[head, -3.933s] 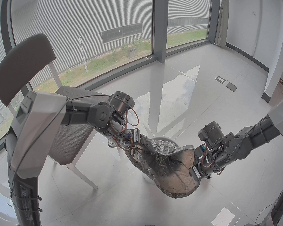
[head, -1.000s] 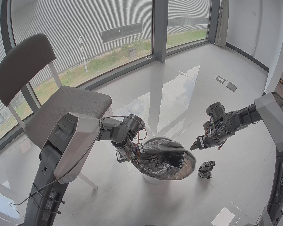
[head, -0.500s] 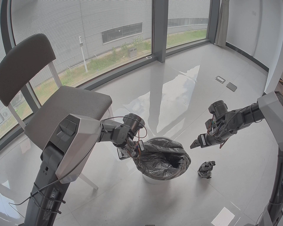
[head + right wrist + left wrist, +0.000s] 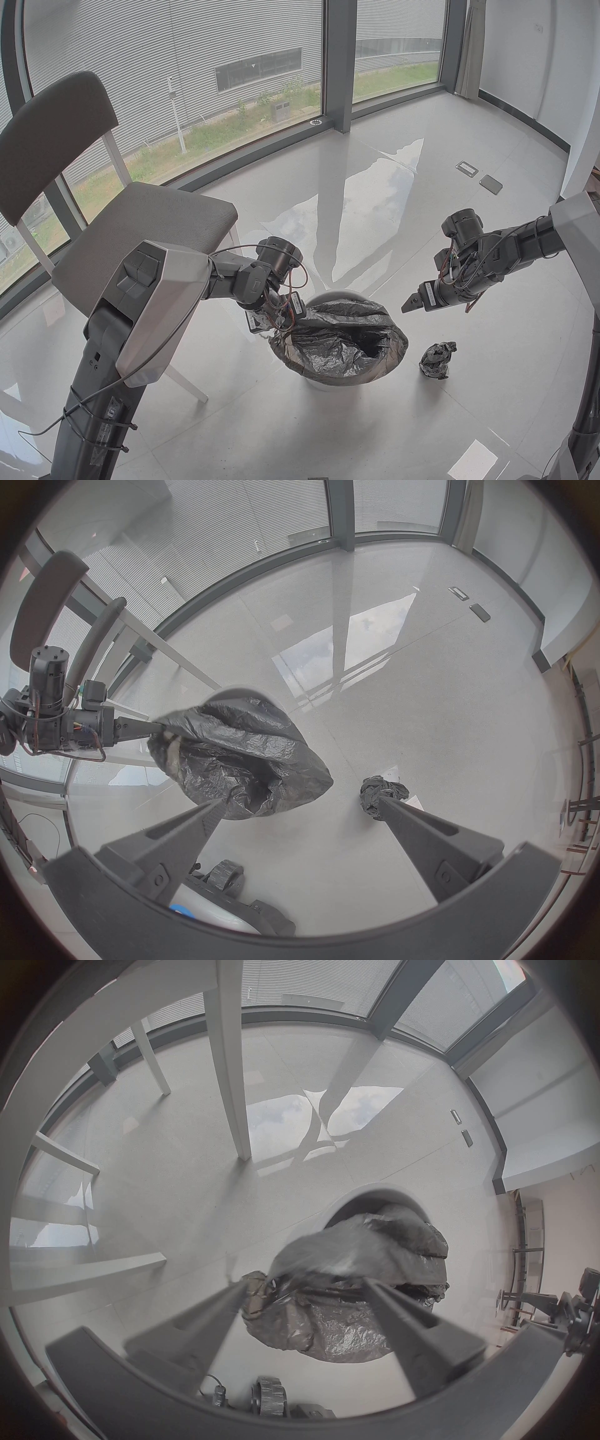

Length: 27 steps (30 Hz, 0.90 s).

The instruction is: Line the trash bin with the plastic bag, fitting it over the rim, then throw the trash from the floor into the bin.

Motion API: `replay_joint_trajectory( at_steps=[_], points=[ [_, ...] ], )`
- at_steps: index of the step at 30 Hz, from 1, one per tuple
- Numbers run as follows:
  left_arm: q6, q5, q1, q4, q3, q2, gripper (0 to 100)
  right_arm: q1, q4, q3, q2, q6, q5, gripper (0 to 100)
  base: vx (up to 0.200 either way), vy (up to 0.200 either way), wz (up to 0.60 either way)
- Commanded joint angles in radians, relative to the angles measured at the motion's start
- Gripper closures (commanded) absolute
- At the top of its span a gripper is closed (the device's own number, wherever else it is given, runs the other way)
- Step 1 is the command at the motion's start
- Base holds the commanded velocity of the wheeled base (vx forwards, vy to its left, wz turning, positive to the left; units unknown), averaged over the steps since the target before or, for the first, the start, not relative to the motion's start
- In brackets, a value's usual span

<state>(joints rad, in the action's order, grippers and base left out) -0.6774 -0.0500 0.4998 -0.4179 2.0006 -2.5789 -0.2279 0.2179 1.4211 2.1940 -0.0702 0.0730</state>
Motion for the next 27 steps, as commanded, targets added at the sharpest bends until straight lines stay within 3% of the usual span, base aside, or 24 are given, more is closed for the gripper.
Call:
replay_joint_trajectory(
  at_steps=[1, 3, 7, 13, 19, 27],
  points=[
    [0.03, -0.002, -0.003, -0.006, -0.001, -0.001, 0, -0.002, 0.0, -0.007, -0.017, 0.0, 0.001, 0, 0.0, 0.0, 0.0],
    [0.047, -0.008, -0.003, -0.01, -0.001, -0.001, 0, -0.005, 0.0, -0.014, -0.022, 0.001, 0.001, 0, 0.0, 0.0, 0.0],
    [0.162, -0.105, -0.003, -0.052, -0.001, -0.003, 0, -0.021, -0.002, -0.056, -0.048, 0.001, 0.001, 0, 0.0, 0.0, 0.0],
    [0.22, -0.102, 0.013, -0.127, -0.001, 0.051, 0, -0.027, -0.002, -0.082, -0.073, 0.015, 0.001, 0, 0.0, 0.0, 0.0],
    [0.219, -0.116, 0.028, -0.386, -0.001, 0.137, 0, -0.03, -0.002, -0.103, -0.085, 0.017, 0.001, 0, 0.0, 0.0, 0.0],
    [0.214, -0.12, 0.051, -0.53, -0.001, 0.191, 0, -0.05, 0.0, -0.125, -0.117, 0.017, 0.001, 0, 0.0, 0.0, 0.0]
  ],
)
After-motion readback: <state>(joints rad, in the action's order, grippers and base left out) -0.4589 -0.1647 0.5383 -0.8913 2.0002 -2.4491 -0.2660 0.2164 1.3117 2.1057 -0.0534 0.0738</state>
